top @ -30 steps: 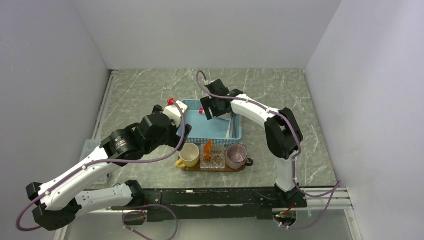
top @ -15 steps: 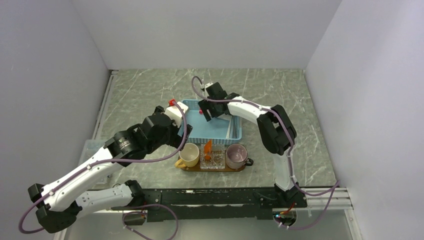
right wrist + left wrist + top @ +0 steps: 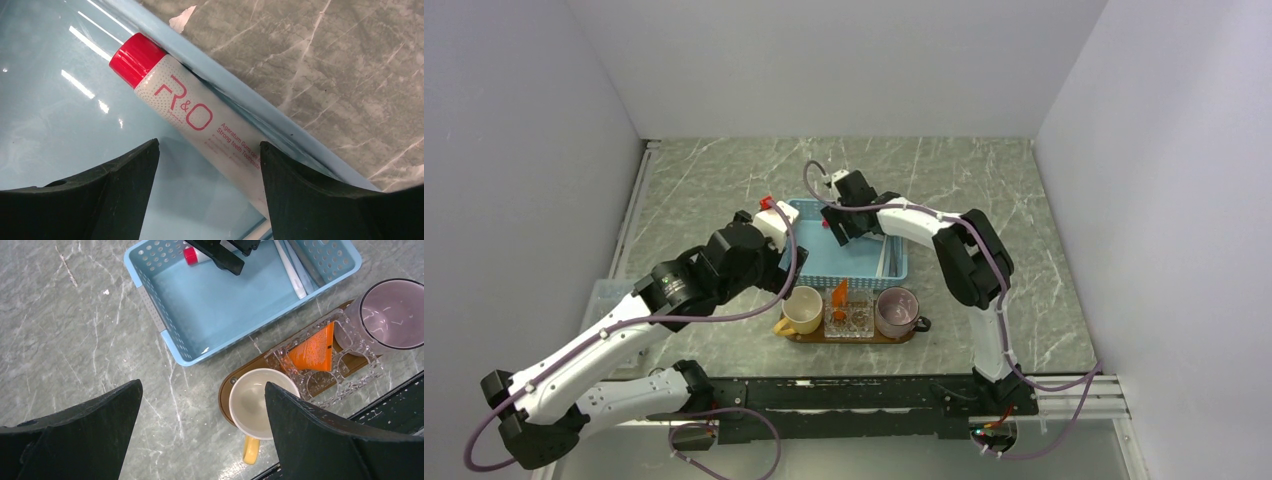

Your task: Prepare toiletry sets of a toothbrush and toothpaste on the tray

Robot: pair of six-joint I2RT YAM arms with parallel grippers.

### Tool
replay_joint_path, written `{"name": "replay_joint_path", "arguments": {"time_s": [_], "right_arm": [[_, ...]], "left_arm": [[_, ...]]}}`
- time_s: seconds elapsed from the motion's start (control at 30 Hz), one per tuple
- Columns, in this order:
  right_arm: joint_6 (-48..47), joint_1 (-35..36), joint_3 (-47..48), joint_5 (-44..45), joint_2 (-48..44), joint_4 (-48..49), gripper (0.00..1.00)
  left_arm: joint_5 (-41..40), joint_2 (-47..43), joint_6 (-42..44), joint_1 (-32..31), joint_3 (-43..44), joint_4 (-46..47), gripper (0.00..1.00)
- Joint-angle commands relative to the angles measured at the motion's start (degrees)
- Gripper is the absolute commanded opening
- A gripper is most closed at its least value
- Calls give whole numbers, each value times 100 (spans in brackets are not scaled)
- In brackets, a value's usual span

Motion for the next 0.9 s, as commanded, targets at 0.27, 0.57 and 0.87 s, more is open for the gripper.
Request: {"name": "replay_joint_path", "arguments": {"time_s": [0.27,0.57,0.87], "right_arm": [[65,374,-333,-33,-485,-307,65],[193,383,-839,467,-816,-136,75],[244,381,-907,403,-657,-162,68]], "left_arm": [[250,-186,31,111,-63,235,100],[294,-240,51,153,-79,245,99],[342,-208,62,196,-90,250,99]]}}
